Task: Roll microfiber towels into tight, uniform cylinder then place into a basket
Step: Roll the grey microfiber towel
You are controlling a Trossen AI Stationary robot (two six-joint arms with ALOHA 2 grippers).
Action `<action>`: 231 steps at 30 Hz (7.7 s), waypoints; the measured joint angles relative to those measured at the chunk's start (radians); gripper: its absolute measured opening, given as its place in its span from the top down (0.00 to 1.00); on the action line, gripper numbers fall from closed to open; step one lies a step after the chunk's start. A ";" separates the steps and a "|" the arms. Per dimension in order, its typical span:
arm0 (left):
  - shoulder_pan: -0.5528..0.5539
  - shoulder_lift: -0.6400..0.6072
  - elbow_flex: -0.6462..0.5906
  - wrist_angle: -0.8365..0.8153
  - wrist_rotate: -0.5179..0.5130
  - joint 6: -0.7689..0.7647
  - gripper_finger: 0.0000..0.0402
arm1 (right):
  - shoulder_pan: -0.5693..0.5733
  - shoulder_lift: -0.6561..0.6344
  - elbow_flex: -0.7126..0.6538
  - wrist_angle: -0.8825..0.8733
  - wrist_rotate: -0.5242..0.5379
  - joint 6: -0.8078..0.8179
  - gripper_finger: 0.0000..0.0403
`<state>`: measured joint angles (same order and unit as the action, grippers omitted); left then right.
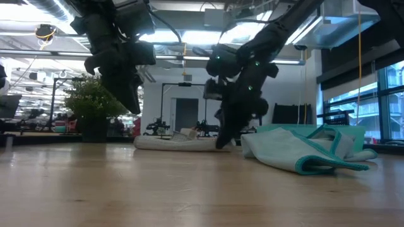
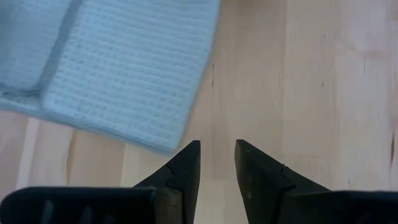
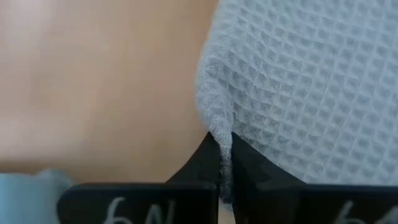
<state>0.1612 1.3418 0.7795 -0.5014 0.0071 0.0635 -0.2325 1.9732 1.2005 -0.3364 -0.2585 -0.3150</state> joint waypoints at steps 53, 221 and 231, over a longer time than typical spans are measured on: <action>0.005 0.001 0.000 0.144 -0.052 0.025 0.76 | -0.255 -0.004 0.086 -0.223 -0.162 0.543 0.97; 0.233 0.415 0.175 0.383 -0.165 0.280 0.77 | -0.072 -0.010 0.031 -0.188 0.100 0.335 0.69; 0.253 0.278 0.176 0.270 -0.210 0.174 0.77 | -0.072 -0.008 0.030 -0.178 0.100 0.303 0.69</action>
<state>0.4139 1.6198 0.9558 -0.2310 -0.2025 0.2378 -0.3050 1.9652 1.2304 -0.5148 -0.1585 -0.0120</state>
